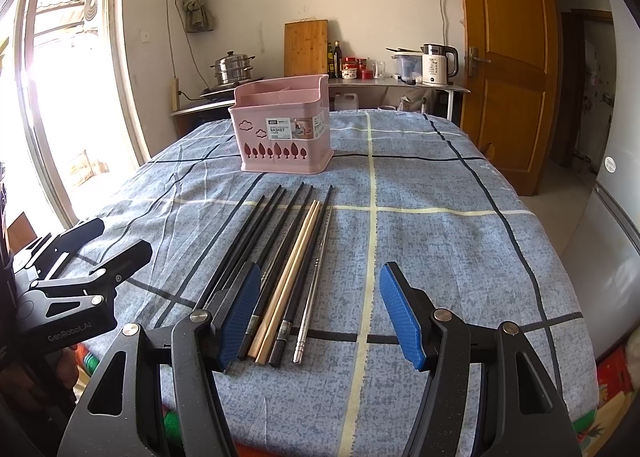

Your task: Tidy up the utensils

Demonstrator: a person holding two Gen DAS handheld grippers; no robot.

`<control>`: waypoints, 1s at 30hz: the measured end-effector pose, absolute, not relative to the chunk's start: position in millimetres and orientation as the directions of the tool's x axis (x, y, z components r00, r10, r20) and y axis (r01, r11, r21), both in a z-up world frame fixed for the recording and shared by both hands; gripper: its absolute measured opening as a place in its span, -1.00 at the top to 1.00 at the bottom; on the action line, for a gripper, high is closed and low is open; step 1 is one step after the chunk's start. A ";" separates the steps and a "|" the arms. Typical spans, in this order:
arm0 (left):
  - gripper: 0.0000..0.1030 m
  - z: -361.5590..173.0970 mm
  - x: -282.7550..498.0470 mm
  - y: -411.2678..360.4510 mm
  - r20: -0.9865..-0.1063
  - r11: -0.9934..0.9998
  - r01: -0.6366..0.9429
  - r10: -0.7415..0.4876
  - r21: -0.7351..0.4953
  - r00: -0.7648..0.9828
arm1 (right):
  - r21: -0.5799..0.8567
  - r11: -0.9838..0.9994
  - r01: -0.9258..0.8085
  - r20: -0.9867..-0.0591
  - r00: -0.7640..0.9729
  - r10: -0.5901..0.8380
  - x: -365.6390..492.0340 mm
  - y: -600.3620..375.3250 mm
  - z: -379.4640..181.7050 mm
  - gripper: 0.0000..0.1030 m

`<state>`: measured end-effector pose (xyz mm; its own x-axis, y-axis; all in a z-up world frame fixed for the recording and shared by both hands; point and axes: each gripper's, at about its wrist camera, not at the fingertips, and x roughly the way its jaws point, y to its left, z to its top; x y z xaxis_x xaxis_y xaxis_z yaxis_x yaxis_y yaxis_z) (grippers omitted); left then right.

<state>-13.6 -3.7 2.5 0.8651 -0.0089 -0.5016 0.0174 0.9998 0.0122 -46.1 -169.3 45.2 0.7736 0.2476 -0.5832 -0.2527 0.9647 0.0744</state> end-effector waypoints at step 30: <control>-0.71 -11.8 71.1 2.3 -0.656 0.997 0.082 -0.060 0.003 0.752 | 0.086 0.963 -0.254 -0.664 0.707 0.246 17.3 -168.7 33.3 -0.21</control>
<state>71.1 2.3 -11.8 0.7525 -0.0605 -0.6558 0.0823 0.9966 0.0025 17.3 -168.7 33.3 0.7066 0.2458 -0.6635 -0.2539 0.9634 0.0864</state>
